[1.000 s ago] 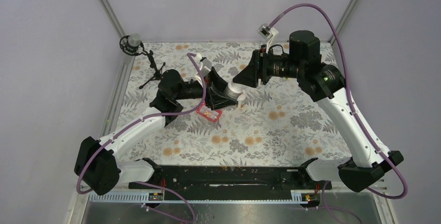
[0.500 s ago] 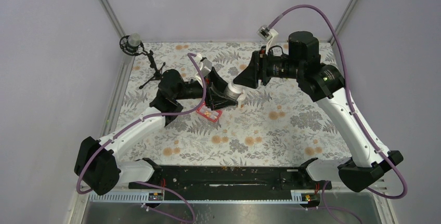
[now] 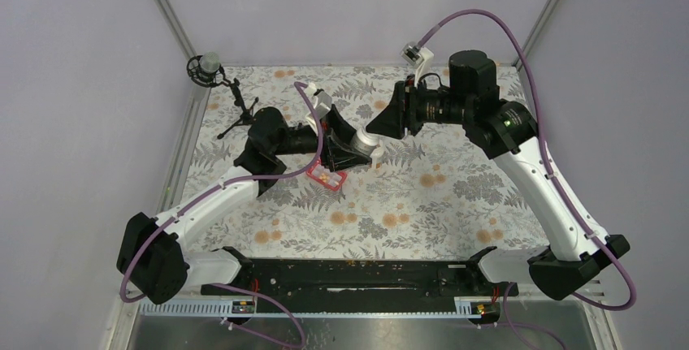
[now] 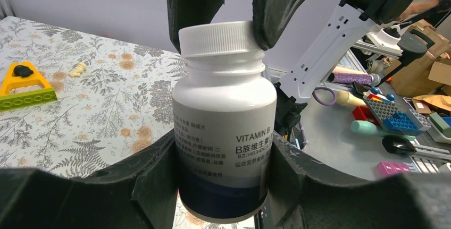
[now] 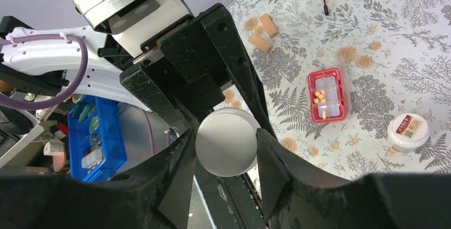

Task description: Sort the pills into containers

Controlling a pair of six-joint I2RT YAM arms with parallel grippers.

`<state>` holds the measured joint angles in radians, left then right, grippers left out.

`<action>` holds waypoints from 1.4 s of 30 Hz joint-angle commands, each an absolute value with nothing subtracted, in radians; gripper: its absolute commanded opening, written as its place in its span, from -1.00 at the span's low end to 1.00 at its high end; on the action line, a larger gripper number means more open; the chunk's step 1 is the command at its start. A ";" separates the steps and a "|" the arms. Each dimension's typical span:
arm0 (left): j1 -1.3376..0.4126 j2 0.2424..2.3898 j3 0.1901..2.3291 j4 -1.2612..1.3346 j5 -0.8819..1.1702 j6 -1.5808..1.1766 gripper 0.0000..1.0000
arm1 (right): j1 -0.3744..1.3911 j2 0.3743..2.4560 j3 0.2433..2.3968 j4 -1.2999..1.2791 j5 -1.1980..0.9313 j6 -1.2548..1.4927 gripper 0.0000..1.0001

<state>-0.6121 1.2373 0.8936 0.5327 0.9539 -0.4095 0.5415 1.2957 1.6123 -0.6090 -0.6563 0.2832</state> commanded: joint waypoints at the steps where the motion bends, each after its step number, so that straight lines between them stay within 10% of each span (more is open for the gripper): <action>1: -0.609 1.236 0.960 0.592 0.967 -0.403 -1.00 | 0.540 1.291 1.616 -0.599 -0.734 0.240 -0.24; 24: -0.597 1.340 1.000 1.097 1.127 -0.889 -1.00 | 0.555 1.238 1.523 -0.732 -0.920 -0.071 -0.25; 42: -0.679 1.172 1.013 0.214 0.486 0.039 -1.00 | 0.712 1.437 1.654 -0.672 -0.191 0.518 -0.23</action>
<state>-0.6189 1.2259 0.9432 0.2302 0.7773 -0.2272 0.6228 1.3426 1.5730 -0.5678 -0.4145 0.3210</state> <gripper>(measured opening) 0.523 0.491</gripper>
